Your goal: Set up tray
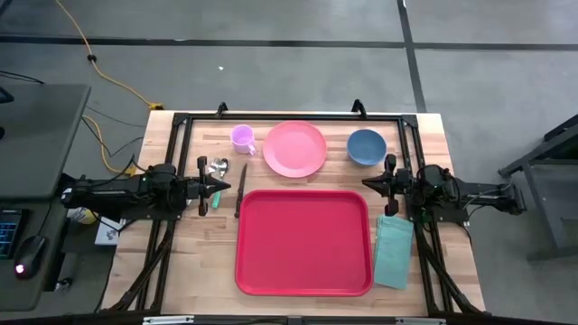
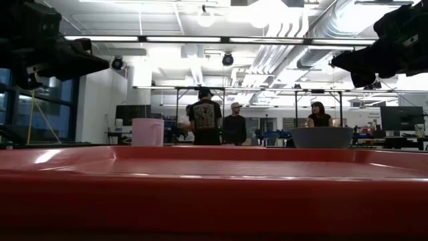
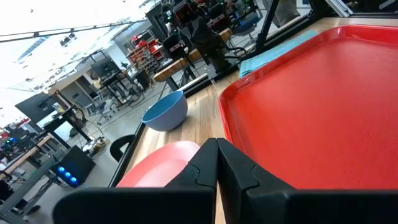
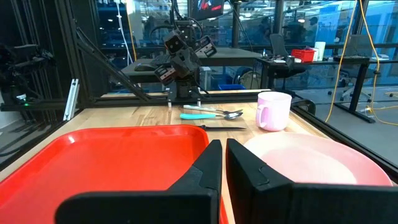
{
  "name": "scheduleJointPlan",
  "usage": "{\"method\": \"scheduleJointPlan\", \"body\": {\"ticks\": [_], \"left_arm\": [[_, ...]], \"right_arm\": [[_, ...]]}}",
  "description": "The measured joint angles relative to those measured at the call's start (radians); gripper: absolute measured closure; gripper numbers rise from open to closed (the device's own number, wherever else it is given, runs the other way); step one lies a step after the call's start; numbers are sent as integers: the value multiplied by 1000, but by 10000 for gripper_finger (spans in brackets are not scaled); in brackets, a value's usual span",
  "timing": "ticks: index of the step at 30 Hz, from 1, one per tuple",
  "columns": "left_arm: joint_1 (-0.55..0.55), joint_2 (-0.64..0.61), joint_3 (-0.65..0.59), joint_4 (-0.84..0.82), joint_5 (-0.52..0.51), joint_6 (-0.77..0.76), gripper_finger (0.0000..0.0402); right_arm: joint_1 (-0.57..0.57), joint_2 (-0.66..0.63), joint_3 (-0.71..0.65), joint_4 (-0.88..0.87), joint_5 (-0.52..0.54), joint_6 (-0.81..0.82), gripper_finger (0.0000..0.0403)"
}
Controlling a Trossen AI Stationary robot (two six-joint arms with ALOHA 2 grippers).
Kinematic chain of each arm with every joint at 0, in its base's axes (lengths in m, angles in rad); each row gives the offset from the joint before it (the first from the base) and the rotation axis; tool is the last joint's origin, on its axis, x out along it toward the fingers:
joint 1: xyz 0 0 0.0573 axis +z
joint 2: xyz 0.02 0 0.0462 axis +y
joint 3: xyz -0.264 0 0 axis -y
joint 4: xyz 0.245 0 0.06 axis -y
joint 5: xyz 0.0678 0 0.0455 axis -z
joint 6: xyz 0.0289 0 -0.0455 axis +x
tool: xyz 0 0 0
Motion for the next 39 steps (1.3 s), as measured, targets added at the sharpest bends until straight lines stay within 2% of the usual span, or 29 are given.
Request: {"method": "scheduleJointPlan", "body": {"ticks": [14, 20, 32, 39], "left_arm": [[0, 0, 0, 6, 0, -34, 364], [0, 0, 0, 6, 0, -246, 364], [0, -1, 0, 8, 1, -796, 364], [0, -1, 0, 10, 1, -859, 364]], "right_arm": [[0, 0, 0, 0, 0, 0, 402], [0, 0, 0, 0, 0, 0, 402], [0, 0, 0, 0, 0, 0, 402], [0, 0, 0, 0, 0, 0, 402]]}}
